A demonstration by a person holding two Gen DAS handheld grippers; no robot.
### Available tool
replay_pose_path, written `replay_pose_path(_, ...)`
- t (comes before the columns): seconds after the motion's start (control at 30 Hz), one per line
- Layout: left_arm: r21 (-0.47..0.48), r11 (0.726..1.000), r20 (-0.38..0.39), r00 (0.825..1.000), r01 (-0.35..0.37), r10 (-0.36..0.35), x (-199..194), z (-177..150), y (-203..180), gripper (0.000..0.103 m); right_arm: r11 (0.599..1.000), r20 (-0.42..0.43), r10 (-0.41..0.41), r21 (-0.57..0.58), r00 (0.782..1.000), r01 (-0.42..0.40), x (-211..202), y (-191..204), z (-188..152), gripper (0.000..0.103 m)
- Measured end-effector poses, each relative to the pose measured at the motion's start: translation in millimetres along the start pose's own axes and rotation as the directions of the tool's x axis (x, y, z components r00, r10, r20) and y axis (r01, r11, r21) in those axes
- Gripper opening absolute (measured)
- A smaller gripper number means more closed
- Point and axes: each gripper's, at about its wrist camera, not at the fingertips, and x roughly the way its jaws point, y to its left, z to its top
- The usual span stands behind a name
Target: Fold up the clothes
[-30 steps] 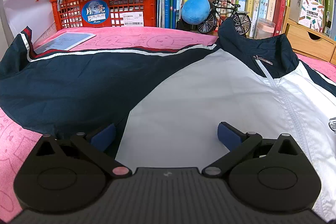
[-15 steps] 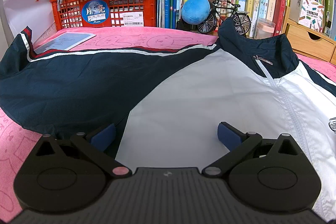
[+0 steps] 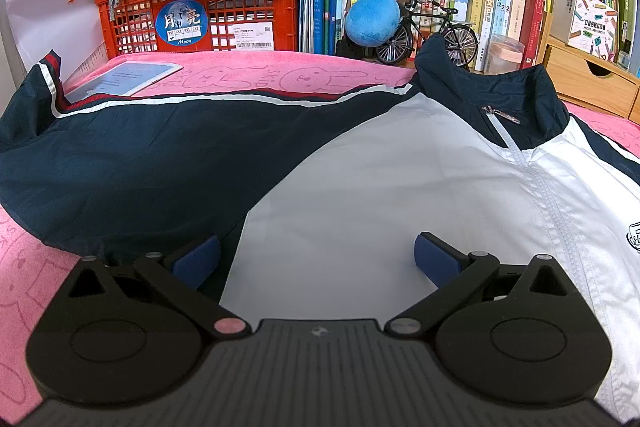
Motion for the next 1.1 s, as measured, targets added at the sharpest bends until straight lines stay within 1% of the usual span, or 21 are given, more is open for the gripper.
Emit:
replay_pose_path(0.03,0.0,1.0,0.0,1.0,0.0,0.0,0.0,0.0,0.0,0.103,1.0,-0.015,-0.005,-0.003,1.0,0.005,1.8,1.4,-0.1,0.103)
replay_pose_path(0.53,-0.001,1.0,0.001,1.0,0.002,-0.002,0.2,-0.1,-0.1,0.103,1.0,-0.05,-0.008,-0.014,0.999,0.008,7.5,5.7,-2.1,0.103)
replay_pose_path(0.93,-0.002,1.0,0.001,1.0,0.003,-0.003,0.4,-0.4,0.4,0.103,1.0,-0.071,-0.005,0.007,0.997,0.006,9.9,3.8,-1.9,0.103)
replay_pose_path(1.1,-0.004,1.0,0.002,1.0,0.004,-0.004,0.3,-0.5,0.7,0.103,0.999,-0.08,0.007,0.036,0.997,-0.004,10.4,0.1,-2.3,0.103)
